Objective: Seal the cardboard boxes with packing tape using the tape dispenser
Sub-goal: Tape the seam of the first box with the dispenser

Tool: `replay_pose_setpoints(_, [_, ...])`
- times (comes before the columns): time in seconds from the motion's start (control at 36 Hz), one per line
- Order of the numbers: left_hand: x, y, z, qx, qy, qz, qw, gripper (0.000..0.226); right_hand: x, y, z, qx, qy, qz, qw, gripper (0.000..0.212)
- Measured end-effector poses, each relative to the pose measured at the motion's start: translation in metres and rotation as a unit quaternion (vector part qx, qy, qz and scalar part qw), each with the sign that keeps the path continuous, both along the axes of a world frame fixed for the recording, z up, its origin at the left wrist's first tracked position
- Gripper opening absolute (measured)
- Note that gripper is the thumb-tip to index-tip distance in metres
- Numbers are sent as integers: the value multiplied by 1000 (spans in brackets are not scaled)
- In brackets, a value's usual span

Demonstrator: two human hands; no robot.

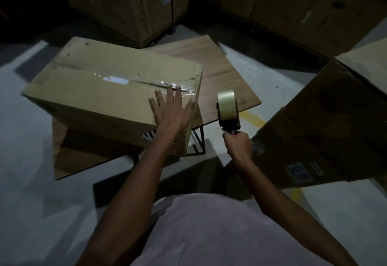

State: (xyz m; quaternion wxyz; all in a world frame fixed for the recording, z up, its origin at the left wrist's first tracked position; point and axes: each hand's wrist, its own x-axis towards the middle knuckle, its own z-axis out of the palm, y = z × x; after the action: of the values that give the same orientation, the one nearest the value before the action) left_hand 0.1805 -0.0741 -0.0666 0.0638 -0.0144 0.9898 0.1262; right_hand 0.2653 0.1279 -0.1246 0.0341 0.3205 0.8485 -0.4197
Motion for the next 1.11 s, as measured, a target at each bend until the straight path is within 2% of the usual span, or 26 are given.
replay_pose_setpoints(0.11, [-7, -29, 3, -43, 49, -86, 994, 98, -24, -14, 2, -34, 15, -50, 998, 25])
replay_pose_setpoints(0.22, [-9, -37, 3, -28, 92, -124, 988, 96, -41, -26, 1, -51, 34, -76, 995, 22])
replay_pose_setpoints(0.42, [-8, -16, 2, -12, 60, 26, 998, 97, -83, -6, -6, -55, 51, -53, 996, 14])
replay_pose_setpoints(0.53, [-17, 8, 1, -10, 53, 75, 996, 97, -117, 9, -15, -66, 49, -45, 996, 25])
replay_pose_setpoints(0.61, [-30, 26, 3, -4, 42, 111, 993, 96, -142, 13, -20, -102, 62, -31, 992, 10])
replay_pose_setpoints(0.69, [-38, 41, 4, -4, 45, 138, 989, 94, -166, 16, -28, -149, 40, -6, 988, 4])
replay_pose_setpoints(0.75, [-46, 49, 4, -10, 45, 153, 987, 94, -180, 20, -34, -168, 24, 9, 985, 9])
replay_pose_setpoints(0.83, [-60, 60, 5, -15, 35, 173, 984, 95, -195, 24, -40, -142, -9, 42, 989, 41])
replay_pose_setpoints(0.86, [-65, 63, 5, -17, 34, 179, 983, 95, -198, 24, -41, -125, -17, 60, 990, 46])
replay_pose_setpoints(1.06, [-90, 76, 5, -17, 33, 215, 976, 95, -194, 17, -55, -72, -72, 123, 987, 45])
replay_pose_setpoints(1.11, [-90, 75, 4, -22, 35, 215, 976, 95, -191, 18, -57, -83, -82, 144, 983, 35])
